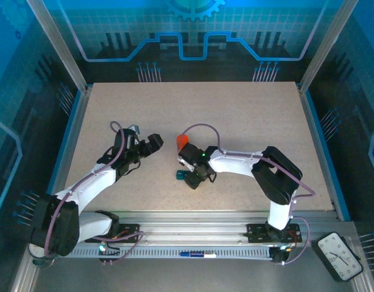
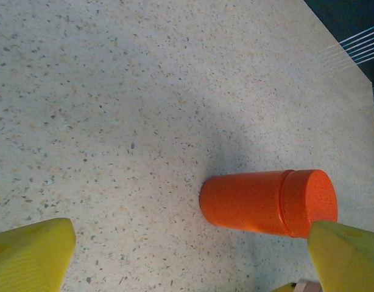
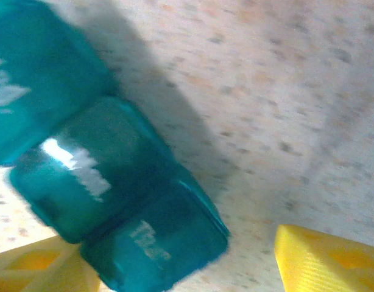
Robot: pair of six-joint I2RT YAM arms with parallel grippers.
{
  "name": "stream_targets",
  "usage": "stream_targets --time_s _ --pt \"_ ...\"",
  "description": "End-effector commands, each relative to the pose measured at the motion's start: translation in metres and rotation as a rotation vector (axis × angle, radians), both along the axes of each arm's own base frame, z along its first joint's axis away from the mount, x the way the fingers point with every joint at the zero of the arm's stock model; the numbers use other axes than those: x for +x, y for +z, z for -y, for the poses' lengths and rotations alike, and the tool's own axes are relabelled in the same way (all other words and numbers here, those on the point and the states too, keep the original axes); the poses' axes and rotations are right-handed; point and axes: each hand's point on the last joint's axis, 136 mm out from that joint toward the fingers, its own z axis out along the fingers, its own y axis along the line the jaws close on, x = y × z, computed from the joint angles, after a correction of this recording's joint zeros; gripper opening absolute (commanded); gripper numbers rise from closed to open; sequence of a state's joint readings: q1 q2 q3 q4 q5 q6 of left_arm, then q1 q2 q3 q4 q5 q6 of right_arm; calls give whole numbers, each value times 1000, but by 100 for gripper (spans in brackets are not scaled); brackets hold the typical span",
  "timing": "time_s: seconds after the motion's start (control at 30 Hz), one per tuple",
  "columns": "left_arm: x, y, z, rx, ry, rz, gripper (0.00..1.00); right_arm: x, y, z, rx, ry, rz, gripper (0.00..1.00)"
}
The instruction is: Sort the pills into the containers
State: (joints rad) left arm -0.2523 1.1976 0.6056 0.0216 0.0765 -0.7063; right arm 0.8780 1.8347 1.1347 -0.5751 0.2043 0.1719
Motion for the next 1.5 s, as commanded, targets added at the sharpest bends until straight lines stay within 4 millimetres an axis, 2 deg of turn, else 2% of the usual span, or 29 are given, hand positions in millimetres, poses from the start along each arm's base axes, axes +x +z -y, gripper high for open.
stream_targets --time_s 0.0,0.1,0.23,0.4,0.57,0.77,1.1,1.47 --pt "8 18 7 -38 -25 37 99 11 10 42 -101 -121 17 72" --pt "7 21 10 -43 -39 39 99 7 19 43 -48 -125 -1 72" --pt "0 25 16 -39 -76 39 99 -4 37 33 93 -126 -48 73" --pt "-20 24 34 97 -188 38 99 8 50 32 237 -231 -60 74" --pt "-40 13 49 276 -286 19 99 28 42 24 292 -313 -69 75" --pt "-56 -7 53 392 -343 -24 99 36 34 7 335 -325 -86 75" --pt "-69 -32 67 573 -467 -73 99 35 26 -5 363 -320 -99 75" --pt "-81 -52 90 712 -595 -60 99 30 7 -2 335 -329 -127 74"
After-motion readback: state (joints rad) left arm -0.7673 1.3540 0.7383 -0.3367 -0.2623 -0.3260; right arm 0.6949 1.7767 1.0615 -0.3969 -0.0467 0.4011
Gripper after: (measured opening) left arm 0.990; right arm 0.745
